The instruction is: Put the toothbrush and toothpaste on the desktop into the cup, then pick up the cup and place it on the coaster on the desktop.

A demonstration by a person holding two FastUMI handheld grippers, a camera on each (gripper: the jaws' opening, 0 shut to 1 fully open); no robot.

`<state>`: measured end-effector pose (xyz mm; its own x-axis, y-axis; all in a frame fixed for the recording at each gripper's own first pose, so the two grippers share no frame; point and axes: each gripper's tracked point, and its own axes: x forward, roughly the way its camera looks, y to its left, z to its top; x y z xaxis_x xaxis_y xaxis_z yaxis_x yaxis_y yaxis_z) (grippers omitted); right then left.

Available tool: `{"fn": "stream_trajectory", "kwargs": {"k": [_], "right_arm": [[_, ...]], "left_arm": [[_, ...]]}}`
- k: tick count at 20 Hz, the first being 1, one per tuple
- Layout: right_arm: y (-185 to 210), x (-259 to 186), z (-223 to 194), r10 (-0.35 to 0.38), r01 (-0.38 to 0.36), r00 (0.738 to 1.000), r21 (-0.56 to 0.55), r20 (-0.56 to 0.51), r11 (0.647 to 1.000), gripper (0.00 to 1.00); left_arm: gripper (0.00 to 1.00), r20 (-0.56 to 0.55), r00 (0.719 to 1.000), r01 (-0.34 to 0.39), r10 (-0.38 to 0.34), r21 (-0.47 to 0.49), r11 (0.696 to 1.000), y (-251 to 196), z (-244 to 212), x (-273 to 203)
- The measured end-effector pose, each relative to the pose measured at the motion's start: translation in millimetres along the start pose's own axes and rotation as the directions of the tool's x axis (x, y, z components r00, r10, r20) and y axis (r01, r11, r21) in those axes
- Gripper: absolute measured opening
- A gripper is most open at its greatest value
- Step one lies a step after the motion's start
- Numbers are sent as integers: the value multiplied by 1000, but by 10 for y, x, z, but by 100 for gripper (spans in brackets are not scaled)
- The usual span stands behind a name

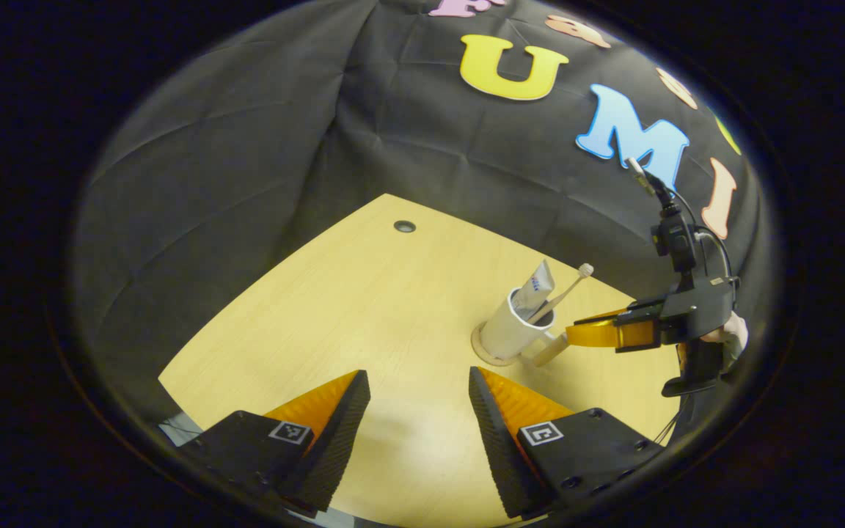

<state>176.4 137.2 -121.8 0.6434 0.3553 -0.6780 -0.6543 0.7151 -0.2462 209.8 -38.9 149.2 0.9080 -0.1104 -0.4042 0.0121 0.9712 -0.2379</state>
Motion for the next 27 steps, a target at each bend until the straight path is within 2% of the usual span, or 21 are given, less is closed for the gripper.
{"fn": "stream_trajectory", "kwargs": {"k": [2,7,8,9,11,12,13,14,15,16,17,18,19,22,23,24,25,27], "right_arm": [[-65,-240,-26,-46,45,998,32,49,998,22],[-26,-886,-212,-121,90,980,193,157,977,24],[0,-957,-255,-142,100,974,226,178,969,40],[29,-1045,-291,-156,103,968,258,195,961,43],[53,-1228,-321,-207,127,947,307,244,943,43],[34,-1334,-309,-245,150,930,324,275,934,37],[33,-1452,-276,-273,160,909,340,315,927,37],[35,-1554,-237,-306,175,882,355,357,918,50],[9,-1711,-185,-348,199,848,368,400,908,48],[-27,-1881,-135,-389,226,810,378,439,898,52],[-59,-2079,-71,-427,251,768,389,478,886,48],[-102,-2248,-12,-465,280,722,398,513,873,52],[-121,-2390,27,-492,302,679,404,544,863,53],[-142,-2775,129,-552,359,581,421,598,833,55],[-129,-2855,158,-560,365,554,426,616,828,59],[-130,-2916,169,-571,373,536,432,621,821,72],[-142,-2963,151,-577,379,526,436,625,816,73],[-106,-3029,163,-580,376,506,442,639,814,75]], "left_arm": [[88,8,999,40,-40,41,998,-152,72,14],[88,42,988,145,-151,124,982,-616,260,-33],[88,55,984,161,-170,143,977,-720,294,-54],[88,63,981,173,-186,167,971,-812,322,-63],[88,88,970,202,-226,223,954,-1046,395,-123],[88,111,962,216,-250,251,943,-1172,443,-197],[88,137,953,226,-271,278,934,-1278,496,-275],[88,169,940,236,-296,303,923,-1404,571,-362],[88,204,924,247,-323,326,912,-1525,659,-476],[88,235,909,251,-343,347,904,-1639,748,-589],[81,270,893,250,-360,367,896,-1746,857,-681],[88,310,874,246,-374,381,891,-1837,985,-801],[90,346,854,246,-389,390,887,-1929,1099,-904],[94,445,788,244,-426,410,879,-2144,1391,-1240],[90,479,762,237,-437,421,875,-2180,1457,-1370],[90,507,735,232,-450,435,870,-2213,1528,-1465],[94,525,709,235,-471,454,860,-2291,1535,-1593],[94,557,673,228,-487,470,853,-2343,1570,-1786]]}}
